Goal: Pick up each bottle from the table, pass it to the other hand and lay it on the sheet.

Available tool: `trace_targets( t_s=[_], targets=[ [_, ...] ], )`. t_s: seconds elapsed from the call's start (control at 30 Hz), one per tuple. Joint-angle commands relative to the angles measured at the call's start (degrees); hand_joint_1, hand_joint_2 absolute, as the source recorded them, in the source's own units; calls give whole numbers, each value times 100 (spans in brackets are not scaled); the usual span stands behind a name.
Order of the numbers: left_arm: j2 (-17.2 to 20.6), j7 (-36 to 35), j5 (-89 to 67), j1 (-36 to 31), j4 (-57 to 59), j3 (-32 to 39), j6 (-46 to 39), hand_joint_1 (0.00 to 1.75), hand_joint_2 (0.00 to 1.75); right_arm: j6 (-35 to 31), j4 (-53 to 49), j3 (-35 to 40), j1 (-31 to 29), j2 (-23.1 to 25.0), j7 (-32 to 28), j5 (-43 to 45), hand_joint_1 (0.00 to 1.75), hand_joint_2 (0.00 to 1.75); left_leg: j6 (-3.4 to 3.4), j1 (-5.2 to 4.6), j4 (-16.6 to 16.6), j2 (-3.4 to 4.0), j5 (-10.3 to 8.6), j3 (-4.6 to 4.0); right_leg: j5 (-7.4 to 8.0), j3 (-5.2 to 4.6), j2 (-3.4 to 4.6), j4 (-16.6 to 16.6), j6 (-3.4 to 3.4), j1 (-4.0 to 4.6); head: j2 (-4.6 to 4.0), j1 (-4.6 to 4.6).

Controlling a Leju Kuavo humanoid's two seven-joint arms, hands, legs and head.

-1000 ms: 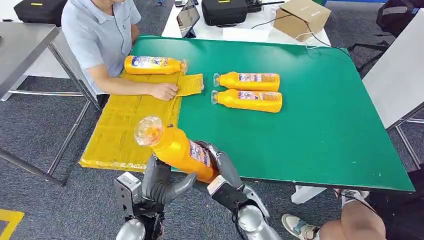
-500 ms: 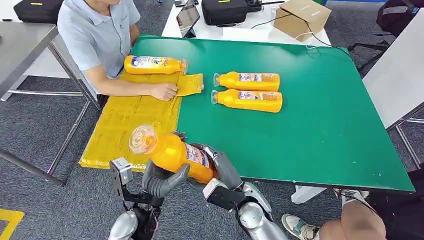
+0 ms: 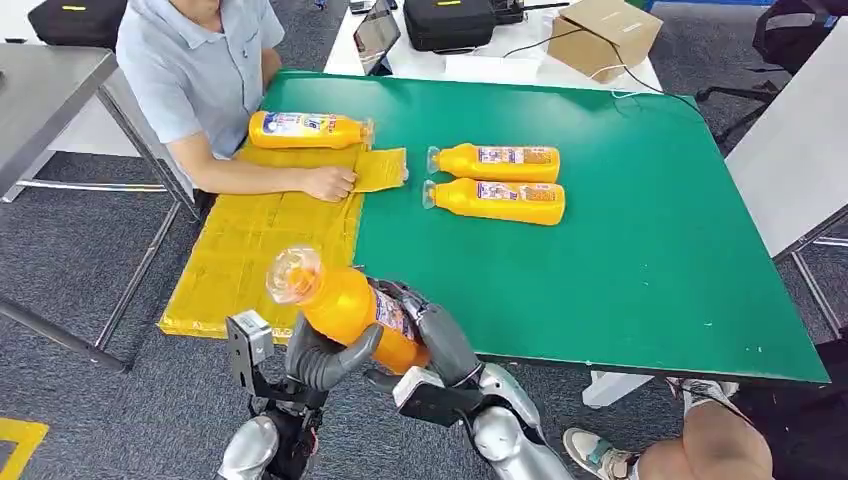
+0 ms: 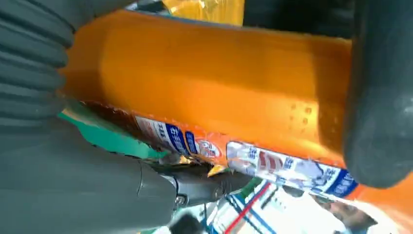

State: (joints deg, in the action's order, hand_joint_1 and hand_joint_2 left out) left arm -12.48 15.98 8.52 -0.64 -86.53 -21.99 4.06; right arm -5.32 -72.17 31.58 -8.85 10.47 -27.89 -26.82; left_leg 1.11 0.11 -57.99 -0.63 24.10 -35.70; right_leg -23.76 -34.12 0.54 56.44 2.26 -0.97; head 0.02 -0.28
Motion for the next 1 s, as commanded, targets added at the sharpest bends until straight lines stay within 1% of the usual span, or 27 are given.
trace_targets(
  t_s=[0.03, 0.1, 0.13, 0.3, 0.33, 0.4, 0.43, 0.5, 0.53, 0.6, 0.63, 0.67, 0.73, 0.77, 0.8, 0.83, 0.9, 0.93, 1.0],
  targets=[
    [188, -67, -180, -531, 459, 288, -315, 175, 175, -395, -322, 69, -46, -135, -167, -61, 0, 0, -8, 3, 5, 0, 5, 23, -7, 25, -8, -5, -11, 5, 0, 2],
    [174, -53, -188, -509, 459, 272, -316, 175, 175, -395, -318, 74, -41, -130, -167, -61, 0, 0, -4, 1, 5, 8, 2, 12, -1, 12, 2, -4, -7, 2, 0, 0],
    [174, -53, -188, -509, 459, 272, -316, 175, 175, -395, -318, 74, -41, -130, -167, -61, 0, 0, -6, 2, 7, 11, 5, 22, -3, 21, 2, -6, -10, 4, 0, 0],
    [174, -53, -188, -509, 459, 272, -316, 175, 175, -395, -318, 74, -41, -130, -167, -61, 0, 0, -5, 2, 5, 6, 4, 14, -3, 14, -1, -5, -7, 3, 0, 0],
    [174, -53, -188, -509, 459, 272, -316, 175, 175, -395, -318, 74, -41, -130, -167, -61, 0, 0, -7, 5, 6, 9, 8, 26, -6, 26, 0, -7, -11, 7, 0, 0],
    [174, -53, -188, -509, 459, 272, -316, 175, 175, -395, -318, 74, -41, -130, -167, -61, 0, 0, -4, 2, 5, 4, 2, 11, -2, 11, -2, -5, -6, 3, 0, 0],
    [174, -53, -188, -509, 459, 272, -316, 175, 175, -395, -318, 74, -41, -130, -167, -61, 0, 0, -7, 4, 5, 5, 7, 23, -6, 24, -4, -6, -11, 6, 0, 0],
    [174, -53, -188, -509, 459, 272, -316, 175, 175, -395, -318, 74, -41, -130, -167, -61, 0, 0, -5, 1, 4, 4, 2, 13, -2, 12, -2, -4, -7, 2, 0, 0],
    [174, -53, -188, -509, 459, 272, -316, 175, 175, -395, -318, 74, -41, -130, -167, -61, 0, 0, -8, 4, 5, 7, 7, 27, -6, 27, -3, -7, -12, 6, 0, 0],
    [174, -53, -188, -509, 459, 272, -316, 175, 175, -395, -318, 74, -41, -130, -167, -61, 0, 0, -5, 1, 6, 5, 3, 15, -3, 14, -1, -5, -7, 2, 0, 0],
    [187, -37, -328, -509, 458, 260, -479, 175, 175, -426, -312, 45, -33, -112, -169, -45, 0, 0, -5, 2, 5, 5, 3, 15, -3, 15, -2, -5, -8, 3, 0, 0],
    [202, -15, -521, -575, 468, 266, -662, 175, 175, -470, -349, 2, 3, -127, -193, -17, 0, 0, -7, 4, 5, 7, 6, 23, -5, 23, -2, -6, -11, 6, 0, 0],
    [301, -72, -1134, -809, 551, 362, -1199, 175, 175, -737, -511, -240, 184, -160, -319, 66, 0, 0, -4, 0, 5, 0, 1, 12, -3, 12, -6, -4, -7, 1, 0, 0],
    [352, -44, -1650, -911, 586, 405, -1560, 175, 175, -853, -561, -347, 255, -196, -332, 31, 0, 0, -7, 4, 6, -6, 3, 20, -7, 24, -15, -6, -11, 6, 0, 0],
    [389, -143, -1913, -1021, 636, 523, -1691, 175, 175, -1002, -633, -537, 373, -224, -340, 13, 0, 0, -6, 3, 8, -9, 0, 19, -5, 22, -17, -7, -9, 5, 0, 2],
    [486, -231, -2450, -1130, 716, 552, -1891, 175, 175, -1139, -691, -719, 460, -222, -393, 7, 0, 0, -6, 5, 6, -10, -2, 12, -3, 12, -20, -7, -9, 6, 0, -6],
    [545, -409, -3655, -1326, 907, 742, -2401, 175, 175, -1435, -883, -1127, 643, -194, -534, -22, 0, 0, -7, 6, 9, -25, -3, 19, -7, 25, -34, -10, -10, 8, 0, 0],
    [563, -513, -3983, -1414, 1025, 805, -2386, 175, 175, -1517, -983, -1310, 719, -163, -549, -3, 0, 0, -9, 7, 11, -33, -2, 26, -10, 34, -41, -12, -13, 9, 0, 0],
    [616, -839, -4858, -1657, 1401, 862, -2432, 175, 175, -1621, -1127, -1627, 805, -88, -594, 52, 0, 0, -6, 2, 7, -24, -3, 16, -6, 21, -29, -6, -8, 3, 0, 0]
  ],
)
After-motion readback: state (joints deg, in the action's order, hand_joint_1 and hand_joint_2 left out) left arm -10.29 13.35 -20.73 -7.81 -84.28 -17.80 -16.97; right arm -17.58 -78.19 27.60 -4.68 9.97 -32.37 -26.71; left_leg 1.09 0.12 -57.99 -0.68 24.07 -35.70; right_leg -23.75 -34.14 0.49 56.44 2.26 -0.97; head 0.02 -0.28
